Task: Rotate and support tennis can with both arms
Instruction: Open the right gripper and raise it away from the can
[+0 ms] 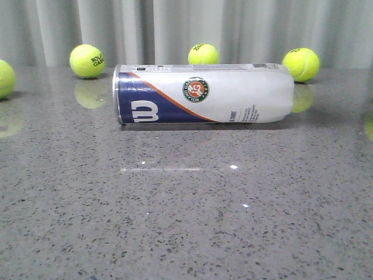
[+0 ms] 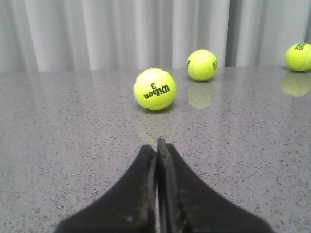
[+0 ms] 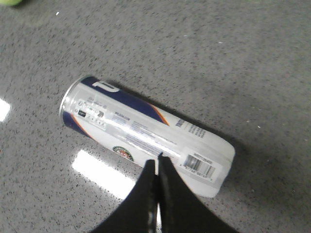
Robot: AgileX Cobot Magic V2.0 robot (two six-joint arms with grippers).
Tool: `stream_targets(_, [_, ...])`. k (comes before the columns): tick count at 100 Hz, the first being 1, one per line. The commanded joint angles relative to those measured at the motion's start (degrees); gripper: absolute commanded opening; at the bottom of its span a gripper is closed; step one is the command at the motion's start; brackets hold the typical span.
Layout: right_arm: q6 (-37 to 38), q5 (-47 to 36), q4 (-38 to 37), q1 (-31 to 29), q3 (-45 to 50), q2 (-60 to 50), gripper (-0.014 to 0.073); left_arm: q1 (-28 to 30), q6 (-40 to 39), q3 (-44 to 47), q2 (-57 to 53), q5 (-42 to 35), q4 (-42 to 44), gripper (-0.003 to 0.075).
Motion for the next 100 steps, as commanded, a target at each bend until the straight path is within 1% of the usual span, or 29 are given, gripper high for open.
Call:
stream_targets(1, [5.24,1.71,-3.10,-0.30,-1.45,-4.83,-0.0064,0.11,-0.43,2.76,-2.28,-4.37,-0.32,-0.0021])
stream_targets(12, [6.17,0.48,-5.81,-0.30,0.03,-8.04,-0.0064,0.11,-0.43,2.76,-2.28,-4.63,-0.32,-0.0021])
stream_targets(26, [6.17,-2.95,-6.01,-0.30,5.99,-13.78,-0.0064,0.11,-0.43,2.76,-2.28,-7.21,-0.32,-0.0021])
stream_targets(39, [6.17,-9.09,-6.19,-0.30,14.93,-20.28,-0.0064,0.11,-0.43,2.76,-2.28,-8.47,-0.32,-0.0021])
stream_targets(70, [6.17,-25.34,-6.90,-0.30,36.19,-35.59,-0.0064,0.11,-0.43,2.76,-2.28,-8.73,-0.32,-0.0021])
stream_targets(92, [6.17,-34.60,-6.90,-0.30,49.87,-46.45,-0.0064,0.11,-0.43,2.76,-2.28,-8.73,-0.32,-0.0021])
stream_targets(100, [6.17,-36.29,-6.97,-0.30,53.86,-49.77,-0.0064,0.11,-0.43,2.76,-2.28,-8.73,-0.32,-0.0021])
